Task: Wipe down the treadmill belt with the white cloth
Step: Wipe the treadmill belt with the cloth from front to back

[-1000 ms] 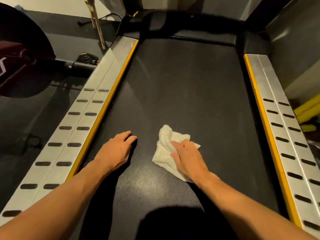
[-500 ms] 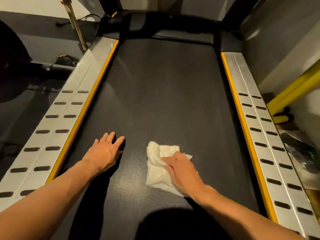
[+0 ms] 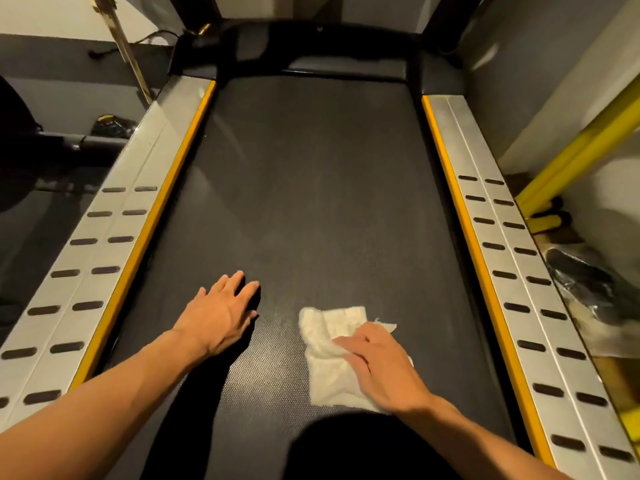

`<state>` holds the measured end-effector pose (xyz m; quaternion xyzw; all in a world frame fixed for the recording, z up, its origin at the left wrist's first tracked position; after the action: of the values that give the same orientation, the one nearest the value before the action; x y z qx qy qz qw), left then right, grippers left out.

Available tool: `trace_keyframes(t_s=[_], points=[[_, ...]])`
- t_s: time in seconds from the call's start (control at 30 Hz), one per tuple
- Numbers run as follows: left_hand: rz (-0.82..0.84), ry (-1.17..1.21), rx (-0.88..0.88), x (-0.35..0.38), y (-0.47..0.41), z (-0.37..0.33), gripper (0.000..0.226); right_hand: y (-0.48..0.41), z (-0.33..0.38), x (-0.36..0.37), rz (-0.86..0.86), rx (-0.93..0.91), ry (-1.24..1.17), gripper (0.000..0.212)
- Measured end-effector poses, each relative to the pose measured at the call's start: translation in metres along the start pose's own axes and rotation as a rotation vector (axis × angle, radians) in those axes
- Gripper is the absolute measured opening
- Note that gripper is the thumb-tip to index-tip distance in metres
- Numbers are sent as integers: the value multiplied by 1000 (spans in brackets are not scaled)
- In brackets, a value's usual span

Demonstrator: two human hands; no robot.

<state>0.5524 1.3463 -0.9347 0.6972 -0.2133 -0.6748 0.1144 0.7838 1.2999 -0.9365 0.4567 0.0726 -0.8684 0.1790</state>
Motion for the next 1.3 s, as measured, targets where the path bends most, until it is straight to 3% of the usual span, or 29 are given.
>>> trace_keyframes(t_s=[0.07,0.17,0.27,0.47,0.53,0.63,0.7,0.87,0.97,1.07,1.13,1.2,1.3], points=[[32,-18,-11,3,0,-2,60,-2,-11,-20,-111,48,-7,35],[57,-29,-11,2,0,-3,62,-11,-68,-75,-402,311,-11,33],[70,-8,-19,2,-1,-2,63,-14,-105,-81,-343,499,150,27],[40,-15,15,2,-7,-23,56,16,-31,-19,-79,162,64,33],[40,-21,23,7,-9,-26,58,8,-53,-43,-187,206,196,25],[46,-30,26,12,-10,-23,62,12,-119,-96,-443,483,154,31],[47,-17,18,12,-11,-22,62,13,-132,-99,-431,588,207,29],[37,-21,-1,11,-14,-28,62,17,-50,-31,-206,289,146,27],[5,-7,6,9,-13,-25,60,13,-42,-43,-269,177,120,31],[-101,25,-28,4,-6,-11,55,2,-87,-78,-410,333,235,35],[-152,36,-60,4,3,1,51,4,-102,-74,-400,451,239,36],[-162,83,-78,7,15,8,49,12,-80,-51,-373,447,210,33],[-129,128,-43,11,31,8,51,22,-8,-18,-302,38,261,25]])
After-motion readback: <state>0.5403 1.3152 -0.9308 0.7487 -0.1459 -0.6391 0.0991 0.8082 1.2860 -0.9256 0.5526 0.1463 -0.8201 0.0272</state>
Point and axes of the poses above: each hand's wrist, its own y-axis away from the middle knuckle, its own x-axis out of the palm, z = x × y, the point moved 10 cm from there along -y, towards the middle knuckle, and after that the axes turned 3 degrees about y, right-handed, at the moved point
